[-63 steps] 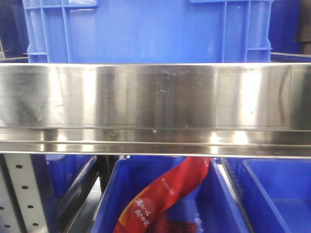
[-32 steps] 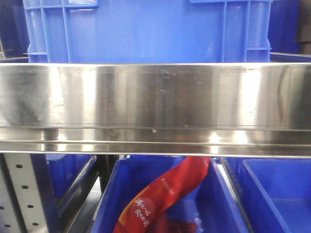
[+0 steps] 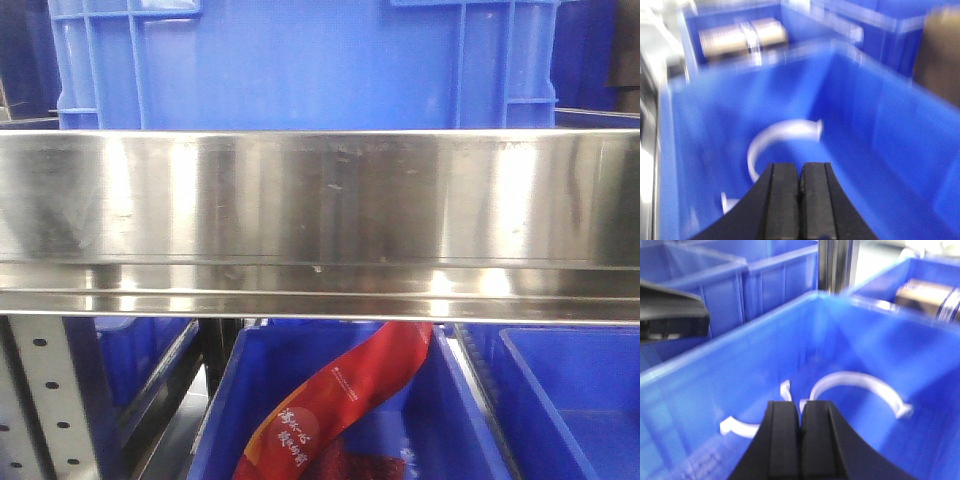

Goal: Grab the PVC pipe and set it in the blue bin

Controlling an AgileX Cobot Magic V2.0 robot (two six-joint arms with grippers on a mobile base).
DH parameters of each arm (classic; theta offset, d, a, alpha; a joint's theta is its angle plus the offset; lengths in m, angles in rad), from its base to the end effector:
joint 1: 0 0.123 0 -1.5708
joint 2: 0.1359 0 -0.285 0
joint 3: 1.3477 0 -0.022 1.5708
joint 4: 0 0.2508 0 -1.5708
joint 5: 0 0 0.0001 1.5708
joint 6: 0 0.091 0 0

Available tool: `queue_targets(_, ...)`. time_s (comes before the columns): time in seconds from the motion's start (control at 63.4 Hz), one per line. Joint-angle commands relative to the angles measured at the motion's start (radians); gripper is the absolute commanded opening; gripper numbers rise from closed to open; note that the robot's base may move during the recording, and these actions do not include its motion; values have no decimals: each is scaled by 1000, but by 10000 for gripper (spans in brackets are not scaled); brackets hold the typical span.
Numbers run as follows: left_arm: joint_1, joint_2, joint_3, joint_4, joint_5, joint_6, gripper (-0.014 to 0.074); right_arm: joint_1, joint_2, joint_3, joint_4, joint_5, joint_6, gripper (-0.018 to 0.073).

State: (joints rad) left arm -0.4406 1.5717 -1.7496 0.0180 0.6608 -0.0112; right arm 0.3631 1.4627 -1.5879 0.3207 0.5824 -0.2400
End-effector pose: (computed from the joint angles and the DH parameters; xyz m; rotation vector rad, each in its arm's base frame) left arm 0.3252 -0.1522 0.4571 0.4277 1.9298 -0.2751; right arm 0.3054 0.1329 0.4518 -0.4365 1.8854 0.4308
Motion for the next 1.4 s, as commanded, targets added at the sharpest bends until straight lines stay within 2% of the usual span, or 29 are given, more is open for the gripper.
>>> queue_targets(0.0, -1, -23, 4, -62, 10, 1, -111, -2, -14, 30, 18, -56, -5, -162)
queue_targets(0.063, -6, -53, 34, -97, -2, 1, -111, -2, -46, 65, 18, -101, -5, -162)
queue_targets(0.158, -17, -125, 119, -99, -61, 1, -111, -2, -114, 119, 15, -125, -5, -162)
queue_targets(0.315, -20, -308, 380, -99, -226, 1, -111, -2, -259, 268, -41, -211, -5, -162)
queue_targets(0.504, -20, -515, 685, -103, -413, 1, -111, -2, -447, 557, -1, -353, -5, -162)
queue_targets(0.567, -20, -571, 785, -136, -496, 1, -111, -2, -519, 665, 2, -421, -5, -162)
queue_targets(0.63, -20, -622, 887, -203, -587, 1, -111, -2, -584, 763, 4, -507, -5, -162)
queue_targets(0.725, -20, -692, 989, -294, -627, 1, -111, -2, -679, 862, 7, -550, -5, -162)
queue_targets(0.835, -20, -753, 1043, -304, -625, 1, -111, -2, -774, 905, 7, -533, -5, -162)
queue_targets(1.04, -20, -806, 1047, -304, -625, 1, -111, -2, -892, 912, 7, -501, -5, -162)
queue_targets(1.387, -20, -806, 1047, -304, -625, 1, -111, -2, -917, 912, 7, -509, -5, -162)
